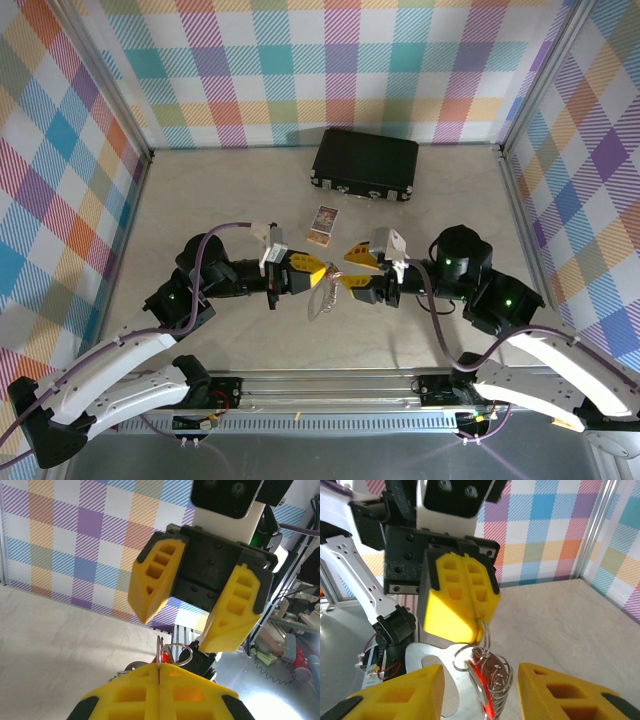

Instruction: Put the keys on the keyring

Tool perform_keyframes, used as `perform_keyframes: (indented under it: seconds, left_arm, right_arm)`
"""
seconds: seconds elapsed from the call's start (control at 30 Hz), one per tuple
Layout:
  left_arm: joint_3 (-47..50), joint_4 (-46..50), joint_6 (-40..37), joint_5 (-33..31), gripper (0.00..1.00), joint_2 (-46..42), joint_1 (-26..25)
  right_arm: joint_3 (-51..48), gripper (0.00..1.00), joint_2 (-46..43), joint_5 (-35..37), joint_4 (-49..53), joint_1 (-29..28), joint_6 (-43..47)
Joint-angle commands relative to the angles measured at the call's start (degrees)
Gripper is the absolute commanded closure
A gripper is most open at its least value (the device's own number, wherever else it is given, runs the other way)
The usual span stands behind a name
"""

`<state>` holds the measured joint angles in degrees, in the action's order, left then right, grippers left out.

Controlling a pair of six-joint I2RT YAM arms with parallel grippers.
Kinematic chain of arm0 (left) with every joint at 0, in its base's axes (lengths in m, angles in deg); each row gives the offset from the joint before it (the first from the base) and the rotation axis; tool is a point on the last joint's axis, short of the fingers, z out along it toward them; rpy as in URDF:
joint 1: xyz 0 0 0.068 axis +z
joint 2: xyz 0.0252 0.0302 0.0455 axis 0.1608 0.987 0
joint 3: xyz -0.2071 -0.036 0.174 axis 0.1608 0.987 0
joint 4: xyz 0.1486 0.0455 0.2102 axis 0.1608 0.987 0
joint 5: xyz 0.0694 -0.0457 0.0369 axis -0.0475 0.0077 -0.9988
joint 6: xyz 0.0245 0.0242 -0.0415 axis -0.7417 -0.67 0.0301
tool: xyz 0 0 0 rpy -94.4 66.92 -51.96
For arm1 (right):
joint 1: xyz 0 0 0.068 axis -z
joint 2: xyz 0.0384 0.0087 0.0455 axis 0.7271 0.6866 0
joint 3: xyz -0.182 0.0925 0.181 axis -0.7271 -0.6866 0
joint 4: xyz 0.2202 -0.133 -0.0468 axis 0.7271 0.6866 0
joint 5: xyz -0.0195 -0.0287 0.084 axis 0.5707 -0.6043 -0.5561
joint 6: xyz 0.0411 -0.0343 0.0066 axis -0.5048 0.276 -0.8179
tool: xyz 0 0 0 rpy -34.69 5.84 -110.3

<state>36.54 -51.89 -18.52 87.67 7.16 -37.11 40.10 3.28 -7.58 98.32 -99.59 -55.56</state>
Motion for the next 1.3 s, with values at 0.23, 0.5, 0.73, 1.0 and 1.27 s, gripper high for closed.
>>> perform_keyframes:
  seconds: [0.23, 0.5, 0.73, 1.0, 1.27]
  left_arm:
    - [0.1, -5.9, 1.5, 1.8, 1.00, -0.2, -0.1]
    - [0.8, -6.6, 2.1, 3.1, 1.00, 0.0, -0.1]
    - [1.1, -6.7, 2.0, 3.3, 1.00, -0.2, 0.0]
    - [0.8, -4.8, 0.9, 2.2, 1.00, -0.3, -0.1]
    - [-6.4, 15.2, -7.1, -6.2, 0.77, -0.6, -0.1]
  right_arm:
    - [0.1, 0.76, 2.3, 0.1, -4.6, -0.4, -1.8]
    - [-0.5, 0.78, 3.2, -2.5, -6.3, -0.4, -2.8]
    - [0.4, 0.83, 4.9, -5.0, -5.2, -0.4, -2.9]
    - [1.2, 1.00, 5.3, -5.0, -3.0, -0.5, -1.8]
    - [5.1, 1.00, 6.9, -2.3, 4.8, -0.4, 2.5]
